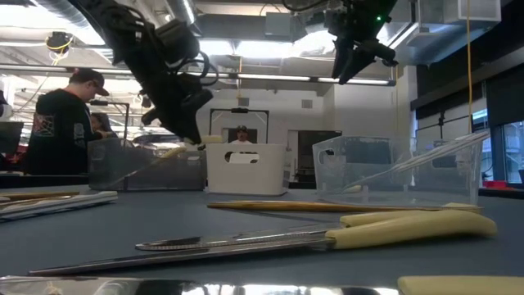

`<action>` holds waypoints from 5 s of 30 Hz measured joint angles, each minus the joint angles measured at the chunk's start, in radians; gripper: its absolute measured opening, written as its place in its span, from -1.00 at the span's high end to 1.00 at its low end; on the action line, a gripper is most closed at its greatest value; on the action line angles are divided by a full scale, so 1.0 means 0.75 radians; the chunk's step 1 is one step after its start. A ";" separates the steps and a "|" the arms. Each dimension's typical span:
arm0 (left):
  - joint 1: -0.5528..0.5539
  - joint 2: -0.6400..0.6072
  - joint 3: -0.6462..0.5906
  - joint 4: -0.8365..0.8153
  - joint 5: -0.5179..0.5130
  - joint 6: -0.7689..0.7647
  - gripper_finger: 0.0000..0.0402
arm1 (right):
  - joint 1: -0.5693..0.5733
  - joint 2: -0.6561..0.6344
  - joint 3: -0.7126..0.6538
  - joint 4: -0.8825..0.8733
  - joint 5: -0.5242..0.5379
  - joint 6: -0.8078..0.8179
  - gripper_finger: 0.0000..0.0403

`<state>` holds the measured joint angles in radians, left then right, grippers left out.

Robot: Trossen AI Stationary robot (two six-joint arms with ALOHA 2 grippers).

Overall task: Sort silverware by color (type)
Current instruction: Put the yellow knife into the black bin, then put the middle left gold knife into the white bin

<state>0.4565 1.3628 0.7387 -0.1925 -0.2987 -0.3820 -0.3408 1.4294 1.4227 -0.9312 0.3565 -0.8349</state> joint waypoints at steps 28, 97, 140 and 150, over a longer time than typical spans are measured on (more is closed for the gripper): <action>-0.127 -0.221 -0.214 0.032 -0.279 -0.195 0.84 | 0.000 0.000 0.000 0.003 -0.005 0.000 0.25; -0.140 -0.237 -0.370 0.280 -0.203 -0.316 0.39 | -0.189 -0.107 0.002 -0.090 -0.182 0.091 0.25; -0.483 -0.633 -0.370 0.500 0.042 0.000 0.39 | 0.526 0.034 0.001 0.237 -0.612 1.212 0.25; -0.698 -0.633 -0.370 0.519 0.037 0.001 0.39 | 0.905 0.295 0.001 0.295 -0.172 1.562 0.25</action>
<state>-0.0674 0.8879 0.4614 0.1970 -0.2707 -0.3817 0.3382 1.6508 1.4231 -0.7100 0.2274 0.3365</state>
